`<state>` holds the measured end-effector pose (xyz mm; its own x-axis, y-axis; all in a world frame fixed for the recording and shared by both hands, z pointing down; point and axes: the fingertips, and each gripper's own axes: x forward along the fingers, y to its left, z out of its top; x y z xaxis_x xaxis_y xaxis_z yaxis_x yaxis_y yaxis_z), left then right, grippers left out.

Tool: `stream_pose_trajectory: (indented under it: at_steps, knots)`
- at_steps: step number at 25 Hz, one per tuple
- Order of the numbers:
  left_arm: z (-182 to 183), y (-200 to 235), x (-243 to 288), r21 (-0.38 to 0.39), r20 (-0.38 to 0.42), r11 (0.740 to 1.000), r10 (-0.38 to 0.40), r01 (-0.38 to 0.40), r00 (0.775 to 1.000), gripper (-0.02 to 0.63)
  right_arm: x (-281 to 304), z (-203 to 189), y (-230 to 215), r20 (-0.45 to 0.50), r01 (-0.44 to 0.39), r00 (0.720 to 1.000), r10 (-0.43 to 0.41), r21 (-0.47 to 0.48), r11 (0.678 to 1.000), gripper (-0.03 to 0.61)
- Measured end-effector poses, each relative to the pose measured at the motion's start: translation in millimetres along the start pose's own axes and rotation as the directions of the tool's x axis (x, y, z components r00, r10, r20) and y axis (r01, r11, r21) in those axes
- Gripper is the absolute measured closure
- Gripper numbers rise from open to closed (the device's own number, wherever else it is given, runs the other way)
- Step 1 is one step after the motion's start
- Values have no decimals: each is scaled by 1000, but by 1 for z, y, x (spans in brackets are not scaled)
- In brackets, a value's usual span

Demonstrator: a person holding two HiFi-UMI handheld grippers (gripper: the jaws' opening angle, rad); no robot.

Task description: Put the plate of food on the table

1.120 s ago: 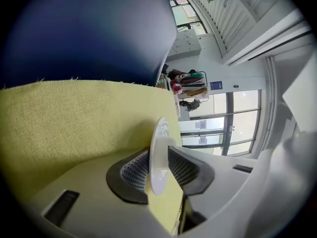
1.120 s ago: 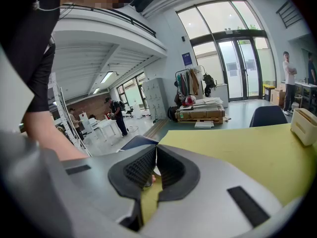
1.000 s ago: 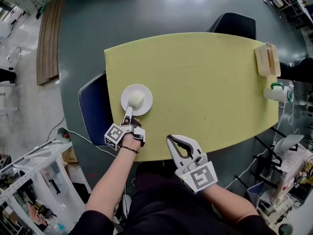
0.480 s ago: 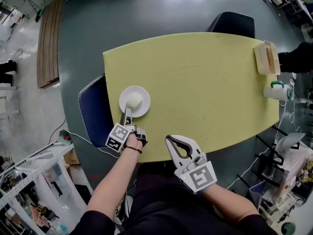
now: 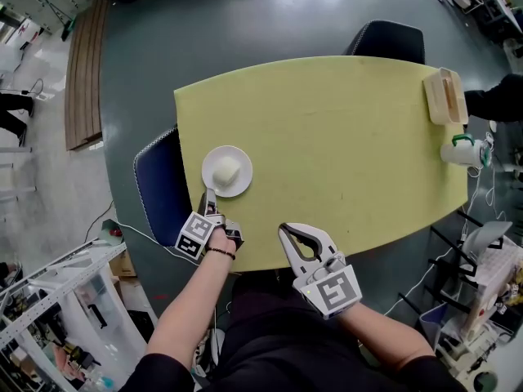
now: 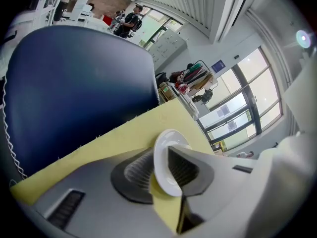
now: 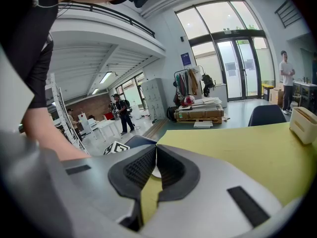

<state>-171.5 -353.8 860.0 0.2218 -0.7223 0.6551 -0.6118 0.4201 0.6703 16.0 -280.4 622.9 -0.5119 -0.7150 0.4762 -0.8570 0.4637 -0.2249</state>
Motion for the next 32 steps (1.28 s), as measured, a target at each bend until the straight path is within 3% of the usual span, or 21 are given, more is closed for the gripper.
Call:
stream_pose_trajectory:
  at_steps: [1,2,5,16,21,27,32]
  knots:
    - [2,-3,-2,17,-1,1000,-16,16,1000,577,0,0,-1,1,2,1000,-2,3,1000,565]
    - [3,-7,-4,32,-5,999,-42,42,999,606,-1,1,0,5,1,1000,-1,7,1000,565]
    - [3,-17,-7,53,-19,993,-102,103,995,606,-2,3,-3,10,14,1000,-14,10,1000,565]
    - [-1,-22,-15,62,-36,987,-144,146,989,606,-6,4,-8,18,37,999,-37,7,999,565]
    - [7,-37,-19,113,-24,975,-189,190,982,606,-5,5,-8,42,22,999,-23,7,1000,566]
    - [26,-75,-49,254,-19,928,-277,272,961,606,-14,31,-4,71,27,997,-26,-15,1000,565]
    - [41,-122,-96,414,-24,847,-355,332,935,606,-27,63,-2,111,29,993,-26,-32,999,565]
